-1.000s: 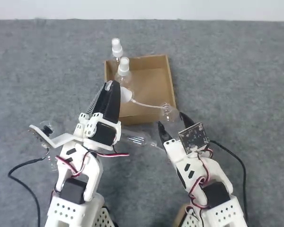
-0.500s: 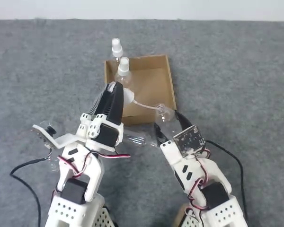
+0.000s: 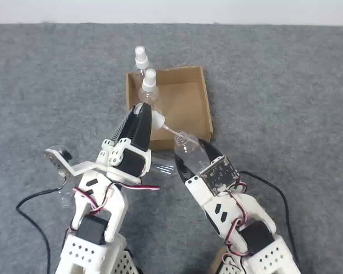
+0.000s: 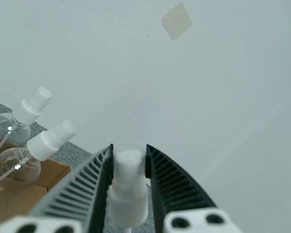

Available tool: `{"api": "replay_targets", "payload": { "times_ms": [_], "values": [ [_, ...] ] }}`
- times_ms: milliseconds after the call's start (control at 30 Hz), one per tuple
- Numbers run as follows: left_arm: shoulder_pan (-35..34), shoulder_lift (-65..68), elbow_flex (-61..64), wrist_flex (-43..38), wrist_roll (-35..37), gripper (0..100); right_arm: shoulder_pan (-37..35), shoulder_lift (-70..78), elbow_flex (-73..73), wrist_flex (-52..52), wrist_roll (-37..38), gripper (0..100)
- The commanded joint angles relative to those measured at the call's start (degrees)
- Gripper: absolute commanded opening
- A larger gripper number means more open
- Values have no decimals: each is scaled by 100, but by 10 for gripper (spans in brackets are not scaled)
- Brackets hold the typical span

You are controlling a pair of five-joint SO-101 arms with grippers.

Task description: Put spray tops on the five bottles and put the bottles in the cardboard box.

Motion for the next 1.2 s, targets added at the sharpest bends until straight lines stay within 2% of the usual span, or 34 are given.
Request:
{"api": "replay_targets", "payload": {
  "times_ms": [0,400,633,1167],
  "values": [
    [44,-114,48,-88,70,13,-48,-136,114,-40,62,76],
    [70,-97,198,-79,53,13,-48,-136,114,207,53,76],
    [774,-105,207,404,44,13,-48,-136,114,215,88,76],
    [932,-70,207,571,-193,13,-57,-136,114,409,97,76]
  ]
}}
